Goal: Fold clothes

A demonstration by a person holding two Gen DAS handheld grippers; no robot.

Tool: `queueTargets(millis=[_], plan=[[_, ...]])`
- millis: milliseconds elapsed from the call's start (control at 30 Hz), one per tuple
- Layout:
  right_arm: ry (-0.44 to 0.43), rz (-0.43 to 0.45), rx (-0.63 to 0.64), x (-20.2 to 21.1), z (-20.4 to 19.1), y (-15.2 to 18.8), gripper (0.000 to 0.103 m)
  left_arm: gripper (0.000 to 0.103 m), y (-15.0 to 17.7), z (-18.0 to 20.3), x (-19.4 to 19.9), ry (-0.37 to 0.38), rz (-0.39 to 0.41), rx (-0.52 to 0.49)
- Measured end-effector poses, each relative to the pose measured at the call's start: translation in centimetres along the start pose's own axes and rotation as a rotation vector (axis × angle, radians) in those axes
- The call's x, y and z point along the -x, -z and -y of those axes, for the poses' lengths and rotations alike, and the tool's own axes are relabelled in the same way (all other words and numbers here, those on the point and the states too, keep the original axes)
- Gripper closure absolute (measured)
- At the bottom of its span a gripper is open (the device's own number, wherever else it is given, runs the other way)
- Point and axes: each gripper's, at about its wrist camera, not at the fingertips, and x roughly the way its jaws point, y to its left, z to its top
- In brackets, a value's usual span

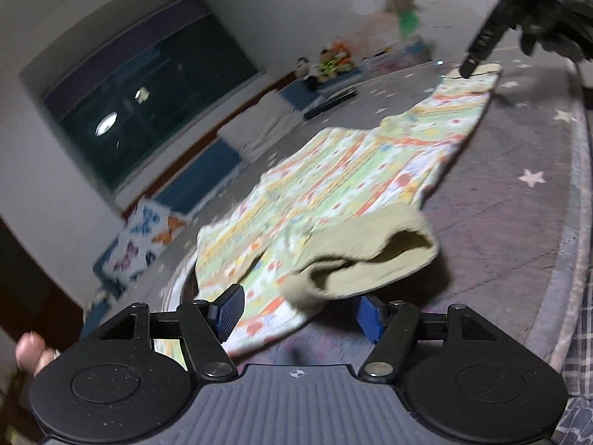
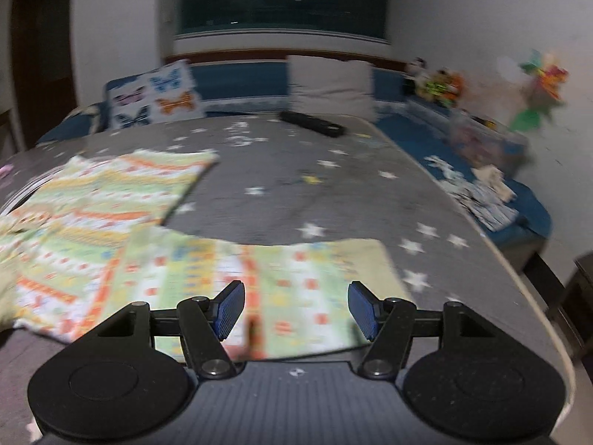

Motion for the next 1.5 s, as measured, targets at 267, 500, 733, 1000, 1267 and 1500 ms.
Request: queueTargets(millis=[267, 500, 733, 1000, 1267, 1500], plan=[[0.108, -0.007, -0.101, -1.0, 4.0, 0.8, 0.043, 0.065, -1.4, 1.5, -0.5, 0.067, 0.059, -0.042], [0.106, -0.039, -0.155, -2.3, 5.7, 1.6, 0.059, 0.098, -1.7, 1.4, -0.6, 0.130, 0.047, 0.028], [0.115, -0.023, -0.130, -2.5, 5.1, 1.1, 0.091, 0.100, -2.7, 2.0, 1.0, 0.201, 0.088, 0.034], [0.178, -0.020, -0.087, -3.7, 5.5, 0.1, 0.083, 0.094, -3.2, 2.4, 1.5, 0.271, 0.089, 0.065], [0.063, 0.034, -0.037, -1.3, 2.6, -1.5, 0.067, 0.064, -2.8, -1.4, 3.4, 0.239, 0.136, 0.126], [-0.190, 0.043, 0.096, -0.3, -4.6, -2.7, 0.065, 0.063, -2.3, -6.0, 2.9, 0.156, 0.118, 0.273]])
